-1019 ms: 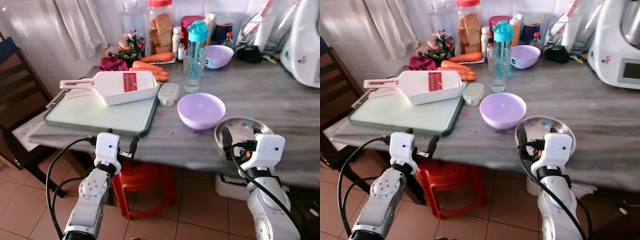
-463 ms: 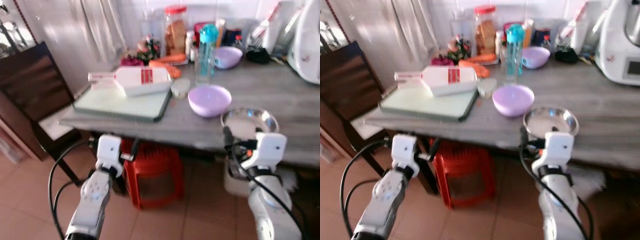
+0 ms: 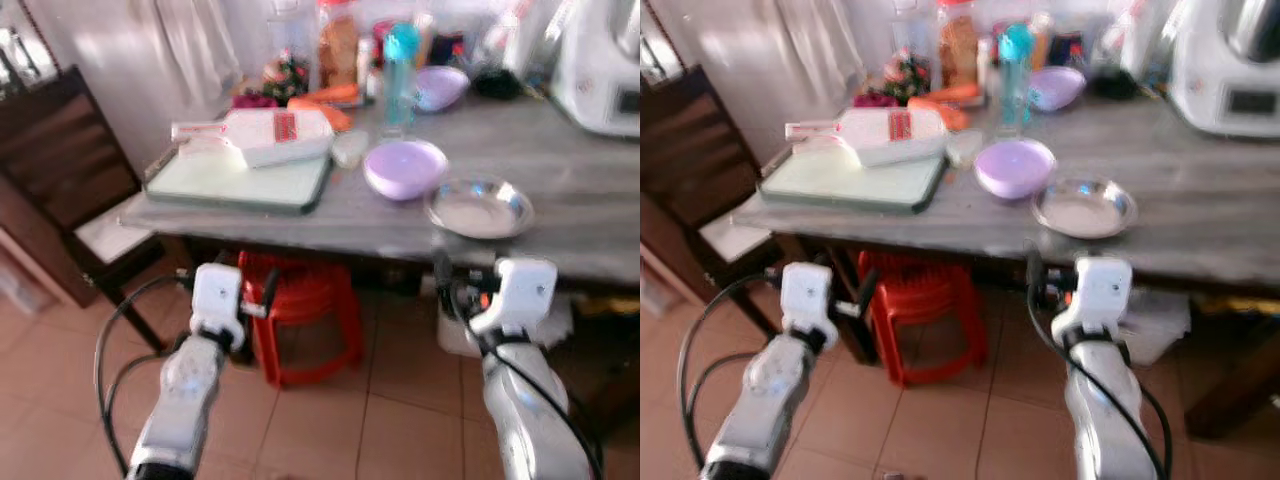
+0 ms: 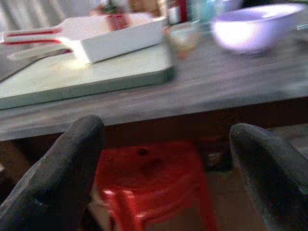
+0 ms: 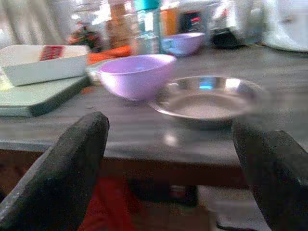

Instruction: Setting the table

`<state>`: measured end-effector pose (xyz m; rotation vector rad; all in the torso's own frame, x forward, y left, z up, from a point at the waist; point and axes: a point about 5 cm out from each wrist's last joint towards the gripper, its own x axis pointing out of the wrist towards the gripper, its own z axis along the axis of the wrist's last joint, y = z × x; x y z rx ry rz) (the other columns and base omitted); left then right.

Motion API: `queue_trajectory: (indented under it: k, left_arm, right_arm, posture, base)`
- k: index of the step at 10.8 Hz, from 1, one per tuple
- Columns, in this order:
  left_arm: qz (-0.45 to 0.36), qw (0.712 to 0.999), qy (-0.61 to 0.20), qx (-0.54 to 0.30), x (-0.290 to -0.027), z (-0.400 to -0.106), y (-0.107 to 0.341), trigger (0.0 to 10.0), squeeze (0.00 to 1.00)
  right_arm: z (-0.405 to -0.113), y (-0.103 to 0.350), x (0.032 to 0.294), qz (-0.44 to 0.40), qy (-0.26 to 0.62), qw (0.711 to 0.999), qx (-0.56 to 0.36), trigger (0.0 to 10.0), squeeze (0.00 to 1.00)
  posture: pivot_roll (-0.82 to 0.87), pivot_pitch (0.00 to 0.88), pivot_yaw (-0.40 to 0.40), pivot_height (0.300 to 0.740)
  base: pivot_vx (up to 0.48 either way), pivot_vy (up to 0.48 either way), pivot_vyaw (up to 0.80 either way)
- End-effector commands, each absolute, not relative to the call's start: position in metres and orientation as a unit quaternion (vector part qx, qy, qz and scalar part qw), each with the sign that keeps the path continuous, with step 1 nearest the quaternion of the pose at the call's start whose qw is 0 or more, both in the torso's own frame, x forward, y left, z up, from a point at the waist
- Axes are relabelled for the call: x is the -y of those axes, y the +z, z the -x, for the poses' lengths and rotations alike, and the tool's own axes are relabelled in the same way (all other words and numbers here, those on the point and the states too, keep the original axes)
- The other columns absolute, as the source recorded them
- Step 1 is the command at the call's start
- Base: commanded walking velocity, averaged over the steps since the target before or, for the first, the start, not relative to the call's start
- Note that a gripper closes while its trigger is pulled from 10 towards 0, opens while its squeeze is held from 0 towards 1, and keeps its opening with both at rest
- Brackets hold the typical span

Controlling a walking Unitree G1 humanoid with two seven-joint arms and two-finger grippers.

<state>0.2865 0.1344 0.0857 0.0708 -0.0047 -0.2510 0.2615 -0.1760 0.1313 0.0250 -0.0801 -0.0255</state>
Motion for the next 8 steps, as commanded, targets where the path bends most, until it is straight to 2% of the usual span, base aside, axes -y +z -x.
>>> queue_trajectory:
  k: [1,4,6,8]
  left_arm:
    - [-0.047,0.991,-0.123,0.003,-0.138,-0.288,0.086,10.0,0.00]
    - [-0.049,0.993,-0.110,-0.009,-0.142,-0.284,0.076,10.0,0.00]
    - [-0.057,0.995,-0.079,-0.021,-0.157,-0.280,0.067,10.0,0.00]
    - [-0.070,0.996,-0.051,-0.032,-0.174,-0.271,0.056,10.0,0.00]
  right_arm:
    - [-0.262,0.132,0.173,-0.026,-0.017,0.998,0.048,10.0,0.00]
    - [-0.255,0.123,0.172,-0.027,-0.025,0.998,0.048,10.0,0.00]
    - [-0.244,0.117,0.175,-0.015,-0.043,0.998,0.041,10.0,0.00]
    - [-0.225,0.101,0.179,-0.001,-0.054,0.998,0.017,10.0,0.00]
  posture:
    - [0.00,0.000,0.095,0.740]
    - [0.00,0.000,0.091,0.740]
    - [0.01,0.000,0.088,0.740]
    - [0.02,0.000,0.087,0.740]
  base:
    - [-0.300,0.000,0.00]
    - [-0.301,0.000,0.00]
    - [-0.255,0.000,0.00]
    - [0.000,0.000,0.00]
